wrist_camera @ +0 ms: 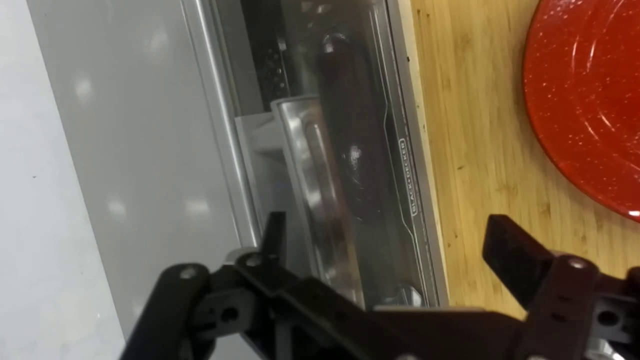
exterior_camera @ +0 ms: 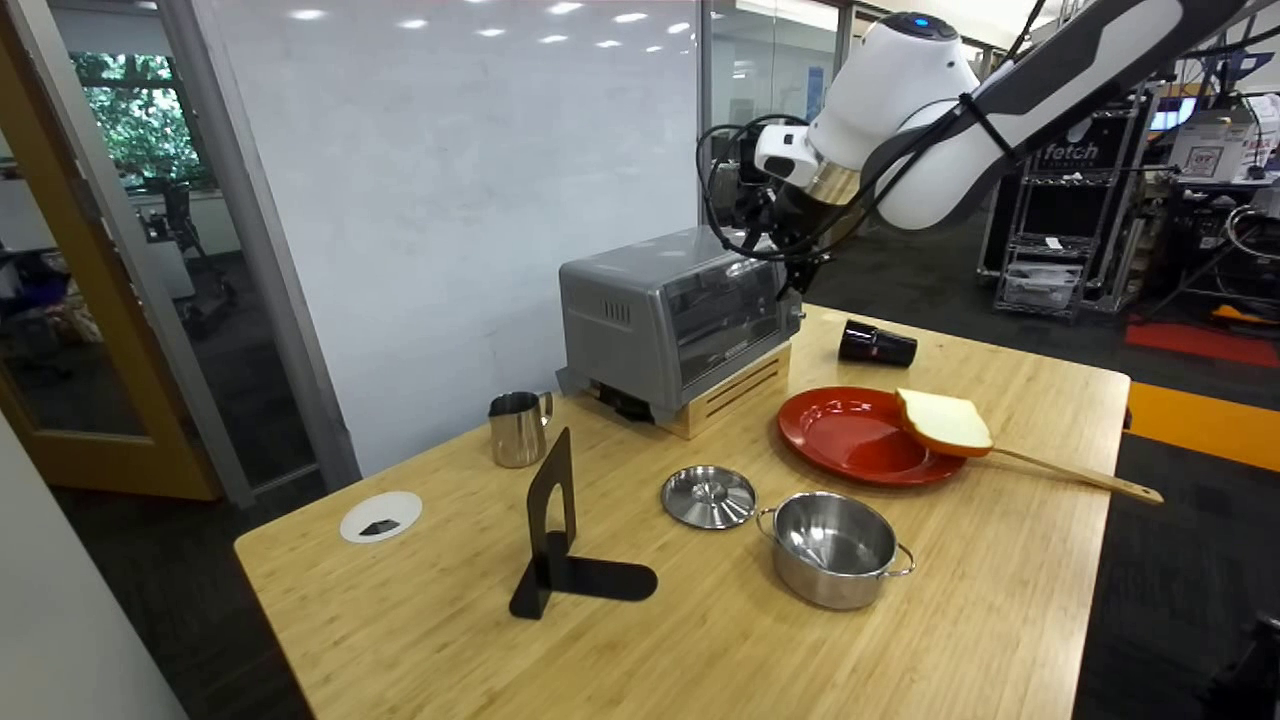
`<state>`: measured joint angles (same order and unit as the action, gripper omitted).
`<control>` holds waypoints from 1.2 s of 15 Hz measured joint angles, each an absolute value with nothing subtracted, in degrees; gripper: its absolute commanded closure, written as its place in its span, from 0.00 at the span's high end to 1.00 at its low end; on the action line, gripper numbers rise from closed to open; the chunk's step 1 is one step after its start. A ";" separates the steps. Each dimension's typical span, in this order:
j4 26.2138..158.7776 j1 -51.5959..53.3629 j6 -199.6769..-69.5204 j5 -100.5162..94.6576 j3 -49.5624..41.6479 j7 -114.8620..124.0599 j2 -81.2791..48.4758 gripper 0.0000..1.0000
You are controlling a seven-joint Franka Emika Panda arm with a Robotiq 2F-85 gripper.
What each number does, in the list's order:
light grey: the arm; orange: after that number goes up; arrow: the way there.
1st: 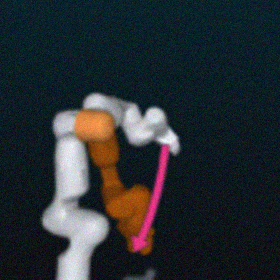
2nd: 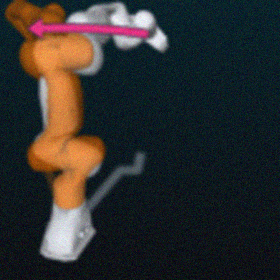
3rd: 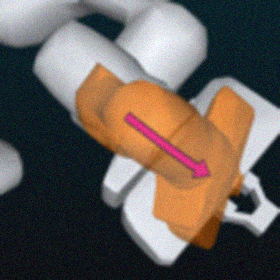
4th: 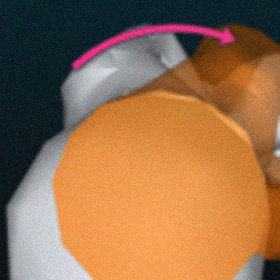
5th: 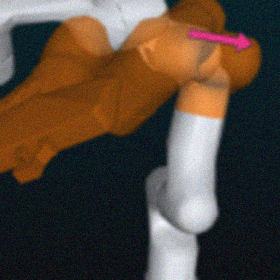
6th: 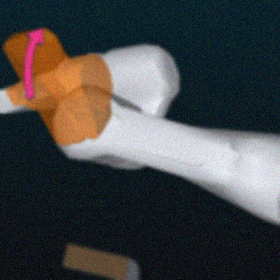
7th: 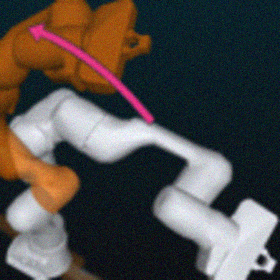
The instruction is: Pull open the grill
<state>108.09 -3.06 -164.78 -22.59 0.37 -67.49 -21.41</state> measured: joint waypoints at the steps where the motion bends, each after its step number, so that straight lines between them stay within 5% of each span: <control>1: 107.69 -3.06 -164.77 -22.58 0.42 -67.60 -21.76 1.00; 18: 100.54 -2.39 -148.94 -22.52 0.53 -67.69 -24.53 1.00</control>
<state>100.54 -2.39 -148.94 -22.52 0.53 -67.69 -24.53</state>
